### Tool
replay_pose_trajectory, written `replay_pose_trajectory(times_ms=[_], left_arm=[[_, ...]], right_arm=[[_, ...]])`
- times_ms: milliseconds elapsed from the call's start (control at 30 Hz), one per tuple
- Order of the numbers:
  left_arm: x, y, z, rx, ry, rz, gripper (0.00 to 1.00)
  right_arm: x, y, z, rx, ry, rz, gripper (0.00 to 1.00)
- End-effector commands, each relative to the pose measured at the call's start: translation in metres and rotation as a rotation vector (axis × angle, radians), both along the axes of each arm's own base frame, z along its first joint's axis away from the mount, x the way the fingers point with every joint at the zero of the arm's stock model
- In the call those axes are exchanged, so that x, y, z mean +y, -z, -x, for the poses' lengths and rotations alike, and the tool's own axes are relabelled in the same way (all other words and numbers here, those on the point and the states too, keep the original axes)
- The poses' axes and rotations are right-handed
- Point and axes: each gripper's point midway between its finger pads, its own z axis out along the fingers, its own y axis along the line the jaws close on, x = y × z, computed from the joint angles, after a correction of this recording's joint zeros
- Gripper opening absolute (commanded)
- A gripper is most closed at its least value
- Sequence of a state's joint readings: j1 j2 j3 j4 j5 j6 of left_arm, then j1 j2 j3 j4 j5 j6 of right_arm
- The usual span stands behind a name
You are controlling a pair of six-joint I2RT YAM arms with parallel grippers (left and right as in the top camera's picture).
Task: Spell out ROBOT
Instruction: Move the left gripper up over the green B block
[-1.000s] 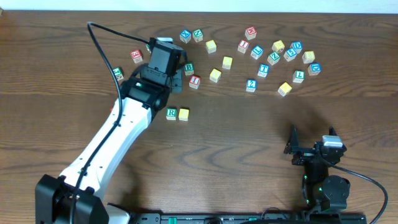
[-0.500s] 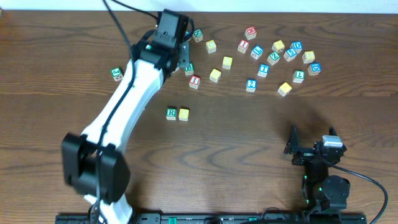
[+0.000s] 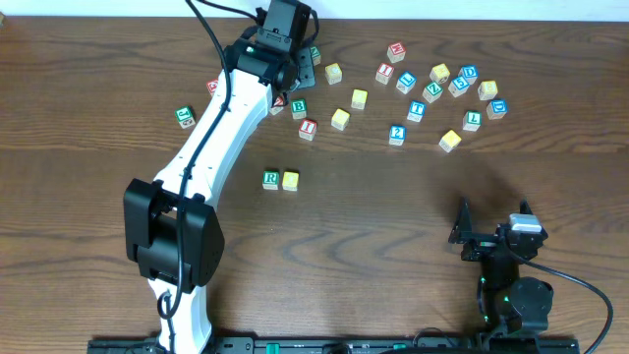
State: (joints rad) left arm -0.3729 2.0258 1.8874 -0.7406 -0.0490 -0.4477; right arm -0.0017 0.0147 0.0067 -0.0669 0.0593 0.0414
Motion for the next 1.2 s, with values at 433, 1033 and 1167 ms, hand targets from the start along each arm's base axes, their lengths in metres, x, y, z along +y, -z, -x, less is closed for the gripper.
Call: replay_pose_trajectory(times_ms=[433, 1033, 1167], left_arm=[[-0.009, 0.065, -0.010, 0.127, -0.047, 0.020, 0.50], [-0.007, 0.088, -0.017, 0.135, -0.024, -0.027, 0.57], [-0.007, 0.101, -0.016, 0.157, -0.012, -0.044, 0.57]], right_arm=[[0.001, 0.001, 0.000, 0.002, -0.001, -0.006, 0.99], [0.001, 0.001, 0.000, 0.002, -0.001, -0.006, 0.99], [0.001, 0.001, 0.000, 0.002, -0.001, -0.006, 0.99]])
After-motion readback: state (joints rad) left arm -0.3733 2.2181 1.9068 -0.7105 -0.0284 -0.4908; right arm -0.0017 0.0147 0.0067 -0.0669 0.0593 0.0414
